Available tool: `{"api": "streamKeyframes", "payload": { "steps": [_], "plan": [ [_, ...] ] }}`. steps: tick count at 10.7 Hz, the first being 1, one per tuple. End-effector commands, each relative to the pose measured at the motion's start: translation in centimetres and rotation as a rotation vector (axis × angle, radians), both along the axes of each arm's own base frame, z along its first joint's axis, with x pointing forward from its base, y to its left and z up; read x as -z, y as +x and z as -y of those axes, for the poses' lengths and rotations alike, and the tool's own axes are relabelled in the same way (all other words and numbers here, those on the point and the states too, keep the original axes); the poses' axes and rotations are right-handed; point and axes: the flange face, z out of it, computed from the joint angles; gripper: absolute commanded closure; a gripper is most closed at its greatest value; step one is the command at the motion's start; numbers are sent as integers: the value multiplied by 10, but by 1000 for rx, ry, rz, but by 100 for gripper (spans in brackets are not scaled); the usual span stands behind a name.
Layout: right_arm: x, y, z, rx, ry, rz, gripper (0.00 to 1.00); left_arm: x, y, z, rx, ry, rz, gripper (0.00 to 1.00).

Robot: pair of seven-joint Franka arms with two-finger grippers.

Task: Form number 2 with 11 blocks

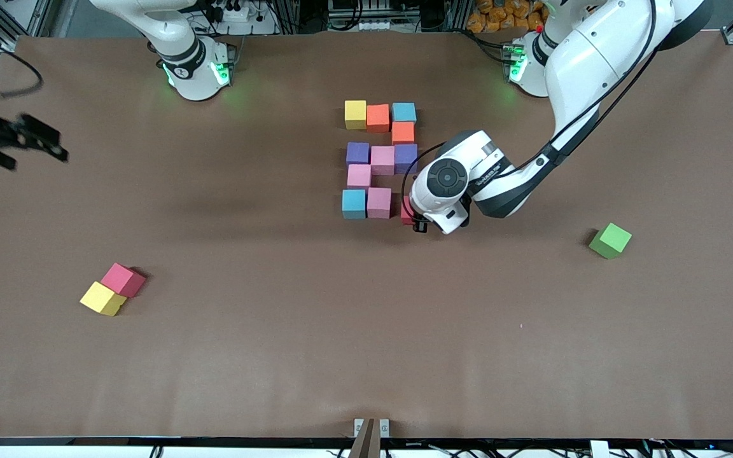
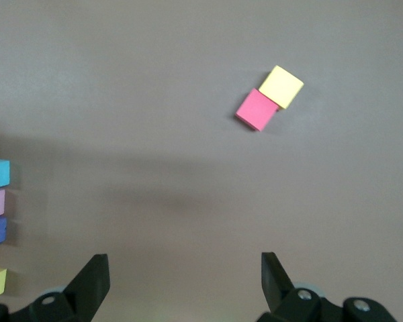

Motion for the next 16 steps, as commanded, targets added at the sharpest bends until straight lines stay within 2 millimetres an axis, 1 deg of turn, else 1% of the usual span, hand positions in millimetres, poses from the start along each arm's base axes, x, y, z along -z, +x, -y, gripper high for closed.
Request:
{"api": "streamKeyframes", "payload": {
  "steps": [1, 2, 3, 4, 6, 7, 8, 9, 10, 12, 14, 16],
  "plan": [
    [-36, -11, -1, 41, -46, 37, 0, -6, -6, 3, -96, -8, 22, 100],
    [-44, -6, -3, 59, -65, 28, 0, -6, -8, 6, -111, -5, 22, 100],
    [-49, -2, -13, 79, -68, 28, 0, -6, -9, 5, -121, 0, 21, 100],
    [-47, 6, -23, 106, -72, 20, 0, -4, -14, 5, -113, 8, 19, 100],
    [-32, 34, -22, 110, -85, -23, 0, 5, -28, 6, -44, 44, 52, 100],
    [-26, 40, -21, 118, -87, -44, 0, 8, -33, 6, -23, 48, 64, 100],
    [-22, 42, -24, 113, -86, -50, 0, 6, -37, 7, -15, 47, 72, 100],
    [-11, 54, -24, 112, -88, -68, 0, 4, -41, 7, -8, 47, 76, 100],
    [-11, 59, -29, 105, -79, -64, 0, 3, -42, 8, -4, 45, 77, 100],
    [-9, 60, -32, 101, -73, -68, 0, 1, -44, 11, 9, 38, 79, 100],
    [-3, 61, -26, 109, -73, -81, 0, -2, -48, 16, 30, 33, 87, 100],
    [7, 68, -21, 107, -73, -93, 0, -2, -48, 17, 53, 35, 108, 100]
  ]
}}
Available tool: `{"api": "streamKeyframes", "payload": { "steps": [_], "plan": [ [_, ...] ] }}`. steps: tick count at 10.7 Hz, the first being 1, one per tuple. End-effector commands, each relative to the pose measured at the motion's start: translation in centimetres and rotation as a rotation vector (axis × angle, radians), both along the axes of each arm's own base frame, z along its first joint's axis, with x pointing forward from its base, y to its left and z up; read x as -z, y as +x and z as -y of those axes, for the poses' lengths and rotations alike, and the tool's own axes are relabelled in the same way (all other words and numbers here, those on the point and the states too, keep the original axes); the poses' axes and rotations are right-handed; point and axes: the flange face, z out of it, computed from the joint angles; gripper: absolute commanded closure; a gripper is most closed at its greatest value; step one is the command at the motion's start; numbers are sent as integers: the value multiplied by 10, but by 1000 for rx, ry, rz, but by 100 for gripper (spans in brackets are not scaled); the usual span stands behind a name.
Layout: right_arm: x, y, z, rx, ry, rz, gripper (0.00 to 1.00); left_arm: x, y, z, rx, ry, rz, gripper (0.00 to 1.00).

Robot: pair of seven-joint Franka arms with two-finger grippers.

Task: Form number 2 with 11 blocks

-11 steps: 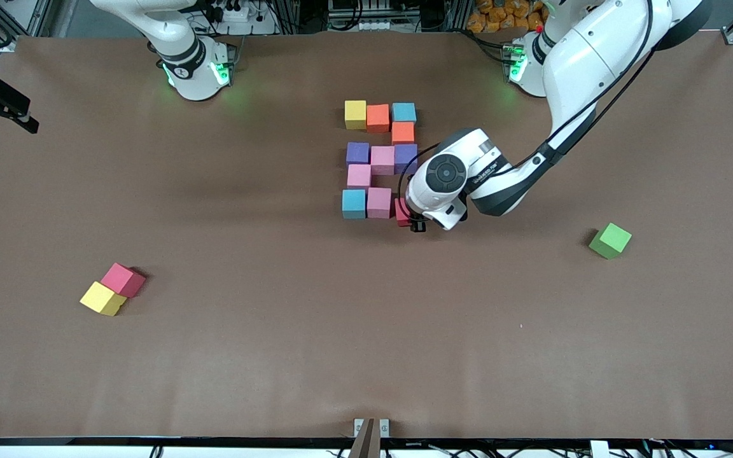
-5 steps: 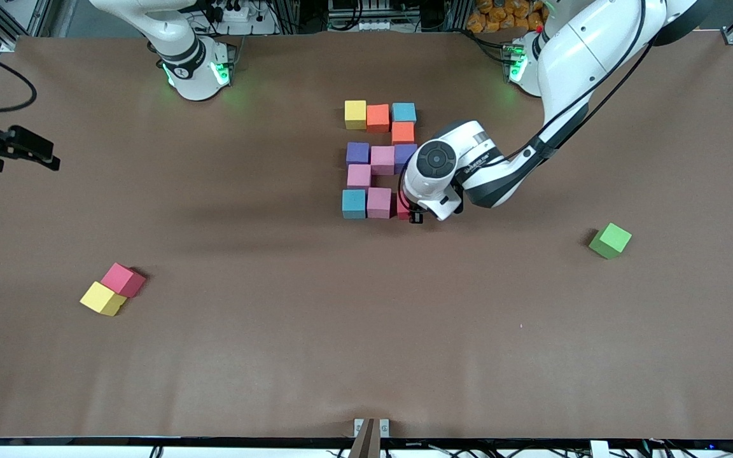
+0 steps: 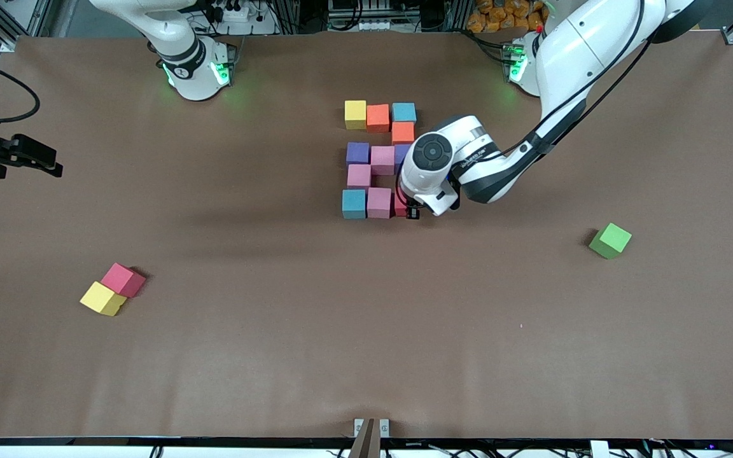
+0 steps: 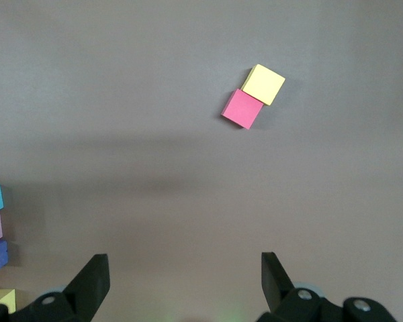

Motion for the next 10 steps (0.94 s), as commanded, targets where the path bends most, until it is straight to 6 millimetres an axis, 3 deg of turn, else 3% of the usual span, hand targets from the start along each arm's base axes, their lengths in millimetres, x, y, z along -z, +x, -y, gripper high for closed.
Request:
{"api": "streamKeyframes", "payload": {
  "steps": [1, 5, 10],
  "plan": [
    [4, 9, -1, 5, -17, -12, 0, -6, -7, -1, 23, 4, 37, 100],
    [-4, 10, 27, 1, 22, 19, 0, -6, -6, -1, 60, -13, 43, 100],
    [-3, 11, 31, -25, 76, 25, 0, -3, -5, -1, 71, -20, 44, 100]
  ]
}}
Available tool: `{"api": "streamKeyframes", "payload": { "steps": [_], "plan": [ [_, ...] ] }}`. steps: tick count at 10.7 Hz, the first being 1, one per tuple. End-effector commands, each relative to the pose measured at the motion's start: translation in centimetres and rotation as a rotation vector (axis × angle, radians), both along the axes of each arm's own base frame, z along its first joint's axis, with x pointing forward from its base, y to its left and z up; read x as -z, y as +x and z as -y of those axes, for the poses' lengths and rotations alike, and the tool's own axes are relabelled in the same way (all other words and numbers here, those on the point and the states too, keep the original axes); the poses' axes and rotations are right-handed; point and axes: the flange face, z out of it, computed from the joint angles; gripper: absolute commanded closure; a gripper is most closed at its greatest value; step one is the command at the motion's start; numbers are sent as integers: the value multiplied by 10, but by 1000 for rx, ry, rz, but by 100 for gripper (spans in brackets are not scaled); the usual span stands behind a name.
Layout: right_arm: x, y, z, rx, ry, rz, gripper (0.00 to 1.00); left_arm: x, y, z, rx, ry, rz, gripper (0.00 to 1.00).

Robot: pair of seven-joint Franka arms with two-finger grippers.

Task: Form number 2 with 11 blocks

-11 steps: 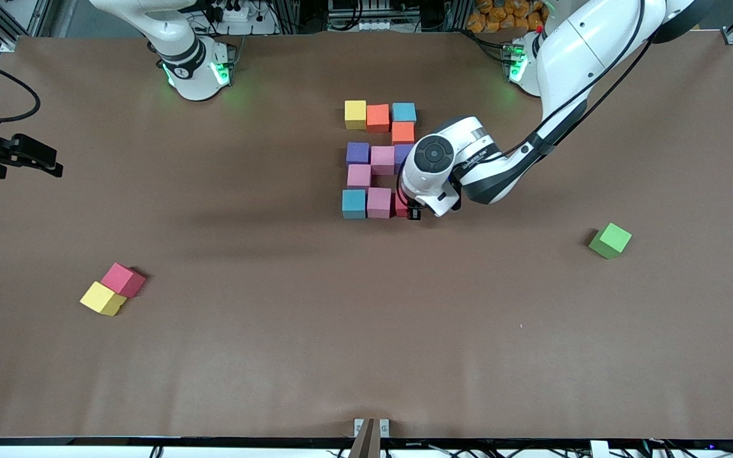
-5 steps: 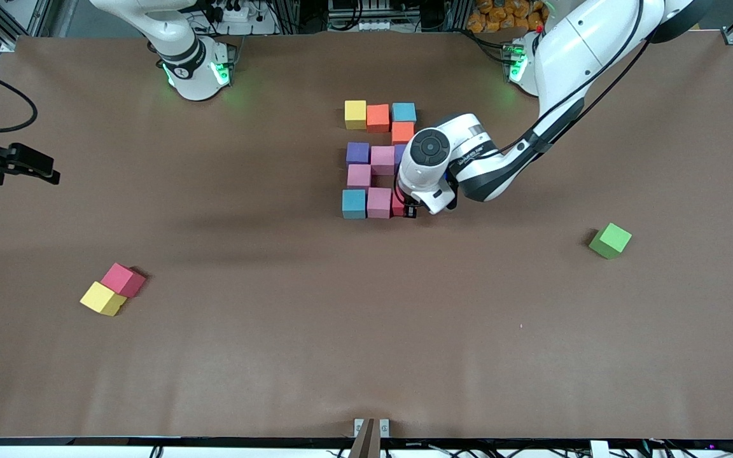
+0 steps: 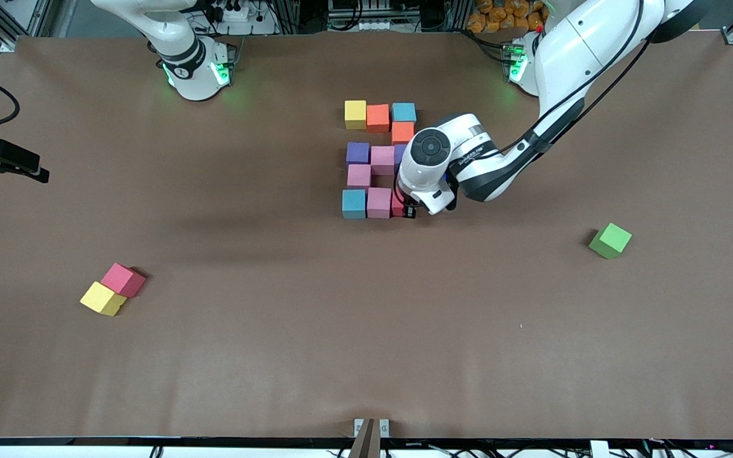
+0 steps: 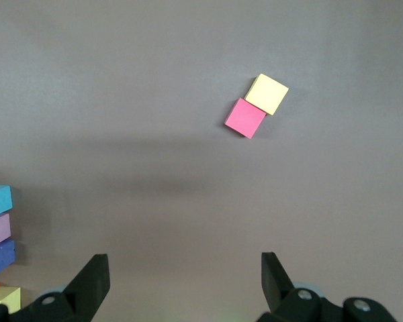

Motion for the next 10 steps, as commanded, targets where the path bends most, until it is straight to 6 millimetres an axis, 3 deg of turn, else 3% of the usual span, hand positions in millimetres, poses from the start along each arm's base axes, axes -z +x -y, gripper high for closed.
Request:
{"api": "streamKeyframes", "payload": {
  "steps": [1, 4, 5, 6, 7, 8, 10],
  "plan": [
    [-2, 5, 4, -8, 21, 3, 0, -2, -5, -2, 26, 2, 28, 100],
    [-1, 5, 4, -9, 21, 2, 0, 0, 0, -4, 34, -2, 27, 94],
    [-1, 5, 4, -9, 21, 2, 0, 1, 2, -5, 32, -3, 26, 83],
    [-1, 5, 4, -9, 21, 2, 0, 1, 2, -5, 28, -2, 23, 66],
    [-1, 5, 4, -9, 21, 2, 0, 1, 2, -5, 28, -2, 23, 33],
    [-1, 5, 4, -9, 21, 2, 0, 1, 3, -6, 38, -3, 26, 25],
    [0, 6, 5, -9, 20, 0, 0, -7, 13, -8, 38, -17, 32, 24]
  ]
}}
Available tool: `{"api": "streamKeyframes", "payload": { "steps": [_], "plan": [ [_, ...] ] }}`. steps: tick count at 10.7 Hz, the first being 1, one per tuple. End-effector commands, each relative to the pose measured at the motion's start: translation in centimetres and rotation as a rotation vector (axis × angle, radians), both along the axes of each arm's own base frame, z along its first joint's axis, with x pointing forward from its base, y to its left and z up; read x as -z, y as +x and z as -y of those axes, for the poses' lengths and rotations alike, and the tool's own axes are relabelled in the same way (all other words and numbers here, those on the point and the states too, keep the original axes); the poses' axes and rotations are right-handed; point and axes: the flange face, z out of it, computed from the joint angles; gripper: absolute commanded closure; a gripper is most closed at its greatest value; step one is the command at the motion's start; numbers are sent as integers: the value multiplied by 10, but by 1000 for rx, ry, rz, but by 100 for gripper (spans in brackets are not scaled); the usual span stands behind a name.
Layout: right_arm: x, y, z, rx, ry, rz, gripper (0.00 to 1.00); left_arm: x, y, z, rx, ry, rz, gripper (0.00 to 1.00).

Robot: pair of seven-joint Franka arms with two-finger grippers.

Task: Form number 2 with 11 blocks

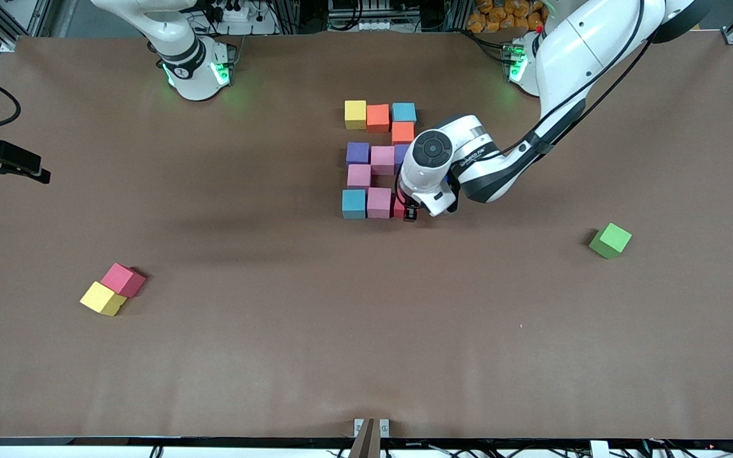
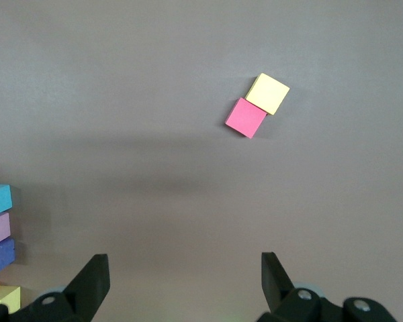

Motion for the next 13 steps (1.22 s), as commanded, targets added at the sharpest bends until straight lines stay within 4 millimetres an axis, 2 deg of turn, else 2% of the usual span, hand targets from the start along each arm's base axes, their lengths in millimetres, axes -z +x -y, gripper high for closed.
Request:
{"api": "streamKeyframes", "payload": {
  "steps": [1, 7, 9, 13],
  "plan": [
    [-4, 4, 4, -8, 19, 5, 0, -13, 9, -3, 2, -11, 27, 24],
    [-3, 5, 4, -8, 19, 4, 0, -55, 19, -3, -7, 0, 79, 23],
    [-3, 5, 5, -7, 19, 4, 0, -85, 25, -3, 23, -16, 73, 23],
    [-3, 5, 5, -7, 19, 4, 0, -171, 56, -40, 190, -82, 89, 23]
  ]
}}
